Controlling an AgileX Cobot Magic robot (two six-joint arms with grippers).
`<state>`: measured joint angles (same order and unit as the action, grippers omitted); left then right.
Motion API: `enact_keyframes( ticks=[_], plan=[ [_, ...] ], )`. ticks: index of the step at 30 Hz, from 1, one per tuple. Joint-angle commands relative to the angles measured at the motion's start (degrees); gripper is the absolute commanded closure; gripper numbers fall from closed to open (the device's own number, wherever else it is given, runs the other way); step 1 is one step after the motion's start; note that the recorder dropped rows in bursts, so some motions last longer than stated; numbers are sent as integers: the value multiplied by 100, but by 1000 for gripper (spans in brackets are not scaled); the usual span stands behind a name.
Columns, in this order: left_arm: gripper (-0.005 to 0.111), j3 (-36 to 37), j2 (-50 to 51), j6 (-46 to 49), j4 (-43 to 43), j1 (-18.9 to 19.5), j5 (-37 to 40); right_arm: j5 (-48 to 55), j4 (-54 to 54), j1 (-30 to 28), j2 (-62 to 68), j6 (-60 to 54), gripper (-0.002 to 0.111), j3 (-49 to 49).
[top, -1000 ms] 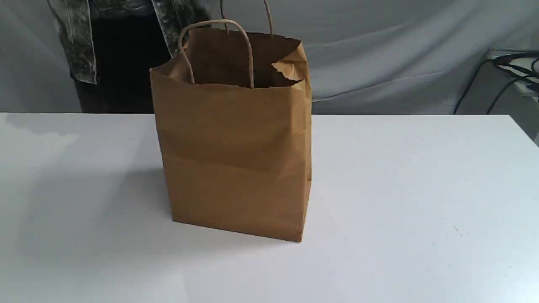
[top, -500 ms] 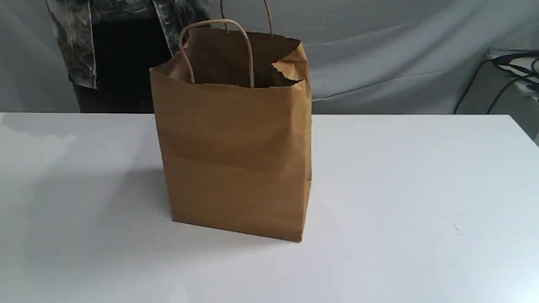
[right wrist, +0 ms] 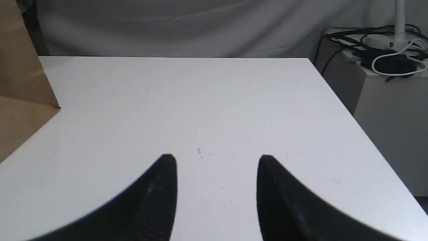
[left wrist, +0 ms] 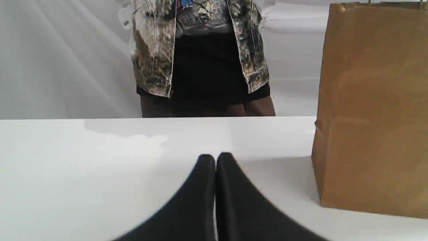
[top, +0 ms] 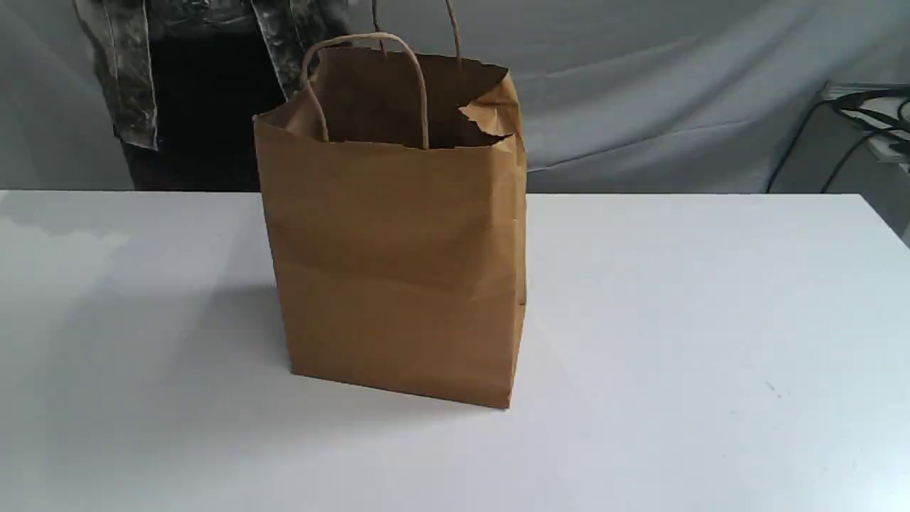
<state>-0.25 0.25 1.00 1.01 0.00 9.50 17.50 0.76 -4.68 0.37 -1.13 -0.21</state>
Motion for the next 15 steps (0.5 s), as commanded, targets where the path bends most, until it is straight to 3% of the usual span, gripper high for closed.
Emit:
enact_keyframes(
  ticks=[1,15],
  plan=[
    [107,25,-25,-100,-3,7,593,-9,-30,16,-37,17,69,21],
    [107,25,-25,-100,-14,7,682,-9,-30,16,-37,17,69,21]
  ],
)
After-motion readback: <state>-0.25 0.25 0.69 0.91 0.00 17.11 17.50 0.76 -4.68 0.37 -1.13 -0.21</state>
